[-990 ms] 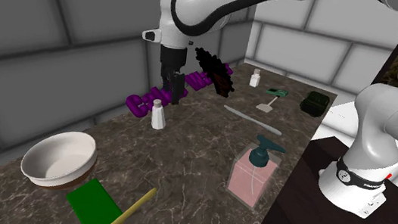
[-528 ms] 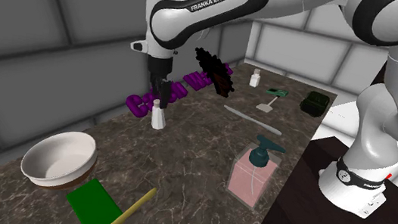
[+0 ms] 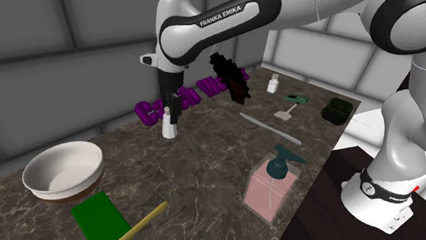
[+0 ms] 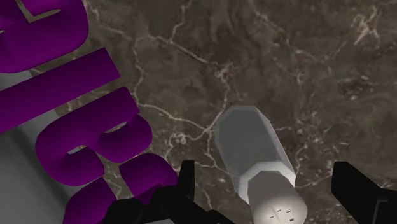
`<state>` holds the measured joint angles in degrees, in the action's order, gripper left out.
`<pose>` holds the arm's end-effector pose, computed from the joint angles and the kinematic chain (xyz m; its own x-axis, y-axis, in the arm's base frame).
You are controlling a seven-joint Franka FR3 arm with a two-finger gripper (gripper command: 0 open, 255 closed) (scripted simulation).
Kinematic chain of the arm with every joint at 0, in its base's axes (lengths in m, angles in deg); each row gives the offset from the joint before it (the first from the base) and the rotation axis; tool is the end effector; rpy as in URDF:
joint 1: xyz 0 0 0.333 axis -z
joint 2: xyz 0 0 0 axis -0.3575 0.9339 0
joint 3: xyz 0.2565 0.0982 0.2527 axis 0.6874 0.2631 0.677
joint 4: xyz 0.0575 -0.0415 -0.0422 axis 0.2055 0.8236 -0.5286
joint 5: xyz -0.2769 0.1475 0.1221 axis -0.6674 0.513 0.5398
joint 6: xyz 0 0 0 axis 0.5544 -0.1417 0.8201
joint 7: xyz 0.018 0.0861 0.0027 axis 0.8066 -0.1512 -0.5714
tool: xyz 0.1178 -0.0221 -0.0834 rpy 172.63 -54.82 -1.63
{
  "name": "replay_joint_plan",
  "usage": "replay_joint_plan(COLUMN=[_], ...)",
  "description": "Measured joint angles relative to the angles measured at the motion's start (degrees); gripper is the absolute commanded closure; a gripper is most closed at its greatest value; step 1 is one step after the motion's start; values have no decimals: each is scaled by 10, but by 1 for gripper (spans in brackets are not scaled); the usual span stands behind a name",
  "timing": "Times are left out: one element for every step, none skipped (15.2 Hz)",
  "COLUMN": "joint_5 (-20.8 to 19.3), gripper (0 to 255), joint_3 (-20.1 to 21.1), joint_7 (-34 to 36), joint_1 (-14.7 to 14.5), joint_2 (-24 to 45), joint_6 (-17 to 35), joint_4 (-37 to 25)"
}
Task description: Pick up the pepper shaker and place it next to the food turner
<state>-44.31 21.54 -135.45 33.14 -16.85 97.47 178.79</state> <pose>0.5772 -0.3342 0.3860 0.9830 0.1636 0.0839 0.1674 -0.9850 -0.0409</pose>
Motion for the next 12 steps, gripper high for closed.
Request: replay_joint_plan(joint_5=[0, 0, 0, 0, 0, 0, 0, 0, 0, 0, 0, 0], gripper=[0, 0, 0, 255, 255, 255, 255, 255, 255, 255, 255, 255], joint_3=[0, 0, 0, 0, 0, 0, 0, 0, 0, 0, 0, 0], joint_7=[0, 0, 0, 0, 0, 0, 0, 0, 0, 0, 0, 0], joint_1=[0, 0, 0, 0, 0, 0, 0, 0, 0, 0, 0, 0], joint_2=[0, 0, 0, 0, 0, 0, 0, 0, 0, 0, 1, 0], joint_6=[0, 1, 1, 1, 1, 1, 1, 1, 1, 1, 1, 1], joint_4=[0, 0, 0, 0, 0, 0, 0, 0, 0, 0, 0, 0])
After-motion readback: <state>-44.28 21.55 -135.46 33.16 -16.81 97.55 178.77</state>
